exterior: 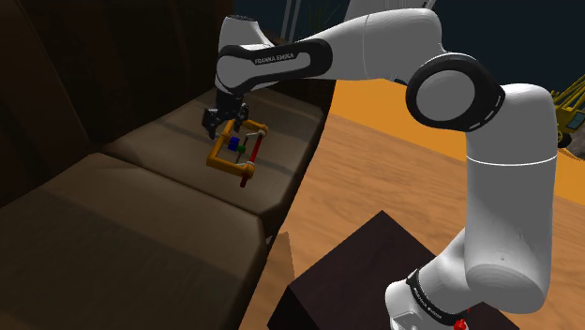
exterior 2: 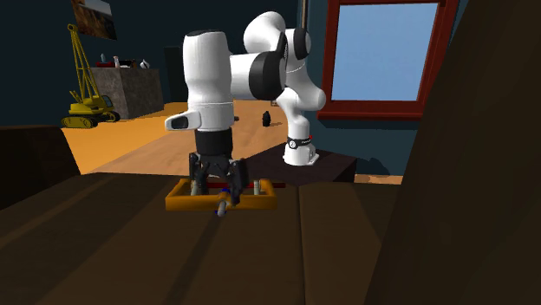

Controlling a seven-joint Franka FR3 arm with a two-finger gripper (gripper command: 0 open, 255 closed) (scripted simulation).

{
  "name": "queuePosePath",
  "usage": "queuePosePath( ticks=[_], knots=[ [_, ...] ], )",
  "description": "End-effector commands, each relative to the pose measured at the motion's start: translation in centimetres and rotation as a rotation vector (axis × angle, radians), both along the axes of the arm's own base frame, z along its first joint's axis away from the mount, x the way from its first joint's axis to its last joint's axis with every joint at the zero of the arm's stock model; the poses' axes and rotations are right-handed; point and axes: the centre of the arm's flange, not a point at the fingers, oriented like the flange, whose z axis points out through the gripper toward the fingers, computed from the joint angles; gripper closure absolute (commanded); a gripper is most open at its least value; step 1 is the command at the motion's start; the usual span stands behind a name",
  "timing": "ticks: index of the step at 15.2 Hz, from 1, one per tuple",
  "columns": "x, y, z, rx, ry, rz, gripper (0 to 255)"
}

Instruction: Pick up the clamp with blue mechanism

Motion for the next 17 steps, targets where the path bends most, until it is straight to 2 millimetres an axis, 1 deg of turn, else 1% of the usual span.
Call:
queuePosePath(
  ticks=[1,3,4,5,14,17],
  knots=[
    [0.0,0.1,-1.0,0.0,-0.001,0.0,0],
    [0.0,0.1,-1.9,0.0,-0.001,0.0,0],
    [0.0,0.1,-1.9,0.0,-0.001,0.0,0],
    [0.1,0.0,-1.9,0.0,-0.001,0.0,255],
    [0.0,0.1,-1.9,0.0,-0.001,0.0,255],
    [0.0,0.1,-0.3,0.0,-0.001,0.0,255]
  ],
)
